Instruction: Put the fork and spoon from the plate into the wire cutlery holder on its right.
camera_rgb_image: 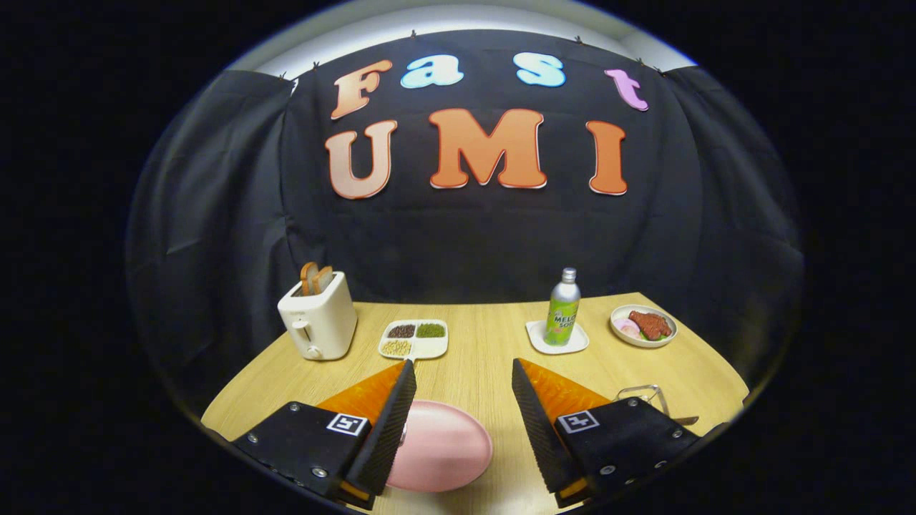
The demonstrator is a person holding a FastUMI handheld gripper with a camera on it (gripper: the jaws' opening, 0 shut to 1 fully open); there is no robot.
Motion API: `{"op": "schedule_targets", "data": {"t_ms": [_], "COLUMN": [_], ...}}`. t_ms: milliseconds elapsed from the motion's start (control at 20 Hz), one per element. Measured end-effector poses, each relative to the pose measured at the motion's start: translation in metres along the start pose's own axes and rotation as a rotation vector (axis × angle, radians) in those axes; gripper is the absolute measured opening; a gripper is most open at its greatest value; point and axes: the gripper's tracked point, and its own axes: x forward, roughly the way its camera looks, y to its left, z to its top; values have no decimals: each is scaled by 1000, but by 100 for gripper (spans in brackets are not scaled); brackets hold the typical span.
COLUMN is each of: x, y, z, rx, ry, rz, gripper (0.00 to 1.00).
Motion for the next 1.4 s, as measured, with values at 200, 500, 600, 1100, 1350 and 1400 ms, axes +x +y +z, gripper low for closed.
{"op": "schedule_targets", "data": {"t_ms": [200,500,600,1100,1350,1400], "x": [1,7,8,17,20,21], "y": [30,59,64,71,66,63], "z": [-45,-108,-126,-186,-195,-192], "rx": [-4,-41,-47,-52,-60,-62], "ry": [124,305,358,585,645,639], "rz": [35,55,59,74,82,83], "gripper": [81,82,82,61,25,21]}}
